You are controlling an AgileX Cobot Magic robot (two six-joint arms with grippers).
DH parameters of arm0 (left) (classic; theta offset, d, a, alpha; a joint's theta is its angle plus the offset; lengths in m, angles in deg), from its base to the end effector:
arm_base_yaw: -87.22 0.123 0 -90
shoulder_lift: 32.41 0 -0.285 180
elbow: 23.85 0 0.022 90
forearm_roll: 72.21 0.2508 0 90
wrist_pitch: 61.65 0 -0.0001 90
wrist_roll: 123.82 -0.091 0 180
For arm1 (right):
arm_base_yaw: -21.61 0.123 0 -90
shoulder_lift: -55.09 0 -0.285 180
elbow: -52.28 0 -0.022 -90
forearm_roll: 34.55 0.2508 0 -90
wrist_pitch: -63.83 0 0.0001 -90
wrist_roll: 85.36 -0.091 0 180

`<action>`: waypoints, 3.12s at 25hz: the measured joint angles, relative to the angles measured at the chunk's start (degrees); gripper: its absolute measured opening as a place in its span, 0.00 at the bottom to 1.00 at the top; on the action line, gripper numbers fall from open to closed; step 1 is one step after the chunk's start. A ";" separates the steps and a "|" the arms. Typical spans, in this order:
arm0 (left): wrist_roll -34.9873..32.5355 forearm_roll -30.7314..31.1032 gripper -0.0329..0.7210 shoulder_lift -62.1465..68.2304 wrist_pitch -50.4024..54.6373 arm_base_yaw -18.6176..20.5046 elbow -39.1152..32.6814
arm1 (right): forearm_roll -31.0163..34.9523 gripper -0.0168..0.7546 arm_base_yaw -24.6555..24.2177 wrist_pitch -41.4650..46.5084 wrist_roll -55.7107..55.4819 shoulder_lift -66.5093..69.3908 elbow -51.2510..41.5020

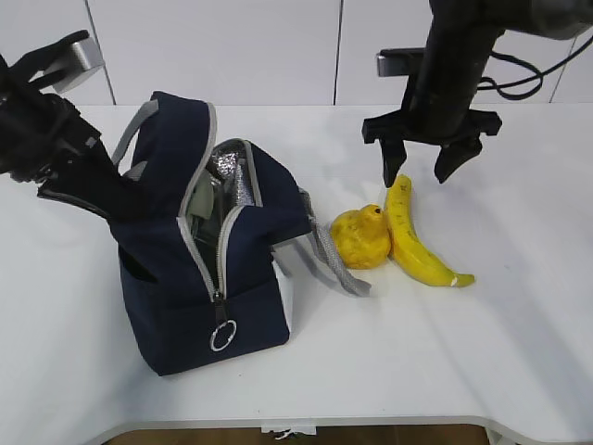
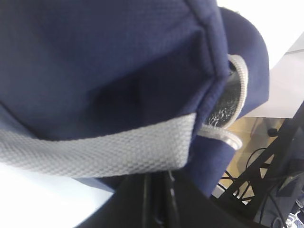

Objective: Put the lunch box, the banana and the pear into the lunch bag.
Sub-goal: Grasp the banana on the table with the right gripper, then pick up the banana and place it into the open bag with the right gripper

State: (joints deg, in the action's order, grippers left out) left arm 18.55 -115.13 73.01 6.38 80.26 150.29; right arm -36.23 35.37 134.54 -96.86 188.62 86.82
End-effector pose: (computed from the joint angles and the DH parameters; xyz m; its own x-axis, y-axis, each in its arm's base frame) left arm 0.3173 -0.0967 0.2573 -0.8776 0.3543 -0.3231 0.4788 0.6825 -0.5522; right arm 0.4509 0.1078 0.2227 -0.9825 -0.0452 -0.1808 -0.0473 0.9989 0.0072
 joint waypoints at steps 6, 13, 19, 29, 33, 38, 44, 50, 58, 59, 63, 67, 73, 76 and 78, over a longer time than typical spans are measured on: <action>0.00 0.12 0.04 0.00 -0.24 0.00 0.00 | 1.27 0.75 0.00 -0.32 -0.14 3.48 0.00; 0.00 0.12 0.04 0.00 -0.36 0.00 0.00 | 3.76 0.75 0.00 -0.44 -0.14 6.67 0.00; 0.00 0.12 0.04 0.00 -0.36 0.00 0.00 | 3.99 0.59 0.00 -0.51 -0.21 6.67 0.00; 0.00 0.24 0.04 0.00 -0.36 0.00 0.00 | 3.77 0.38 -0.08 -0.51 1.49 4.92 0.00; 0.00 0.35 0.04 0.00 -0.45 0.00 0.00 | 3.68 0.38 -0.08 -0.51 3.07 0.25 0.00; 0.00 0.35 0.04 0.00 -0.45 0.00 0.00 | 5.87 0.38 -0.08 -0.41 3.75 -7.89 0.00; 0.00 0.35 0.04 0.00 -0.97 0.00 0.00 | 19.71 0.38 -0.08 0.32 7.16 -13.57 0.00; 0.00 0.43 0.04 0.00 -1.22 0.00 0.00 | 40.29 0.38 0.03 0.66 12.58 -13.61 0.00; 0.00 0.43 0.04 0.00 -1.22 0.00 0.00 | 59.61 0.38 0.33 0.43 18.63 -10.07 0.00; 0.00 0.33 0.04 0.00 -1.25 0.00 0.00 | 61.04 0.38 0.62 0.34 19.33 -9.58 0.00; 0.00 -0.46 0.04 0.00 -1.25 0.00 0.00 | 63.63 0.38 2.96 -0.02 21.65 -7.49 0.00; 0.00 -0.86 0.04 0.00 -1.25 0.00 0.00 | 68.80 0.38 5.02 -0.26 24.73 -4.86 0.00; 0.00 -0.86 0.04 0.00 -1.35 0.00 0.00 | 71.33 0.38 5.54 -0.63 29.28 -2.52 0.00; 0.00 -0.86 0.04 0.00 -1.35 0.00 0.00 | 71.38 0.38 5.54 -0.87 30.24 -1.00 0.00; 0.00 -0.86 0.04 0.00 -1.35 0.00 0.00 | 70.78 0.38 5.54 -0.87 30.47 0.50 0.00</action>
State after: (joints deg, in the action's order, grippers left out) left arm 18.55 -115.99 73.01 5.03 80.26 150.29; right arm 34.55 40.91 133.67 -66.39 189.13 86.82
